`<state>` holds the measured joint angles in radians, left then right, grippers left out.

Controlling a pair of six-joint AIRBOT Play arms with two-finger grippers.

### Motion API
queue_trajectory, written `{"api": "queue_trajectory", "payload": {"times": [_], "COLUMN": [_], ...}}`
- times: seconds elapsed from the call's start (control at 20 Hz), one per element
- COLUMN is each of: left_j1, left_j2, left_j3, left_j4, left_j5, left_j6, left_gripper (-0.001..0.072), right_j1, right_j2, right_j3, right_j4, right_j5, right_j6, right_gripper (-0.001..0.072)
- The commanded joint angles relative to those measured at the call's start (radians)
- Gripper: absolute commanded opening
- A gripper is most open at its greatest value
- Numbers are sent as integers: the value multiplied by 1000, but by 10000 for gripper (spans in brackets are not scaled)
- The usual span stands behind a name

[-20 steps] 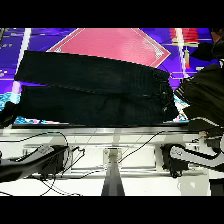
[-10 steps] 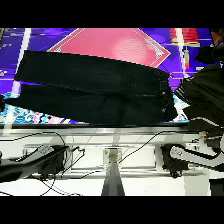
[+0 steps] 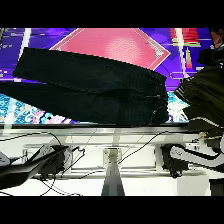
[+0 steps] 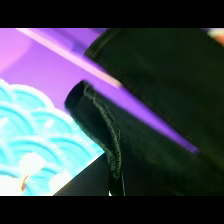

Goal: Fold the clothes and pants, and hang the long-sleeved shirts on hangers.

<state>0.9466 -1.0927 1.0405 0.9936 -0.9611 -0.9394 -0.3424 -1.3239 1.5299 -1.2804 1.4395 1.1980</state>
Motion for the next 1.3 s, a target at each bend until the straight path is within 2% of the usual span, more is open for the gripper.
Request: {"api": "queue_trajectory", "payload": {"times": [0.0, 0.1, 0.2, 0.5, 0.55, 0.6, 0.65, 0.75, 1.0, 1.25], "left_j1": [-14, -14, -14, -14, -14, -14, -14, -14, -14, -14], "left_j2": [-2, -11, -25, -59, -64, -71, -79, -101, -138, -138], "left_j3": [-62, -130, -164, -167, -167, -166, -166, -166, -167, -167], "left_j4": [318, 331, 331, 331, 331, 330, 330, 331, 330, 330], "left_j5": [-34, -19, -2, 61, 67, 72, 75, 77, 77, 78], "left_j6": [-97, -93, -93, -93, -93, -93, -93, -93, -93, -93], "left_gripper": [29, 29, 29, 29, 30, 29, 29, 30, 30, 30], "right_j1": [0, 0, 0, 0, 0, 0, 0, -1, -1, 0], "right_j2": [32, 84, 168, 441, 460, 465, 462, 446, 269, 199], "right_j3": [-177, -350, -505, -757, -787, -816, -845, -917, -988, -1005], "right_j4": [95, 133, 97, 47, 44, 44, 43, 29, 29, 89], "right_j5": [49, 71, 77, 222, 217, 209, 192, 114, 64, -175], "right_j6": [5, 5, 6, 85, 98, 129, 145, 159, 190, 338], "right_gripper": [15, 13, 13, 28, 193, 450, 500, 499, 499, 496]}}
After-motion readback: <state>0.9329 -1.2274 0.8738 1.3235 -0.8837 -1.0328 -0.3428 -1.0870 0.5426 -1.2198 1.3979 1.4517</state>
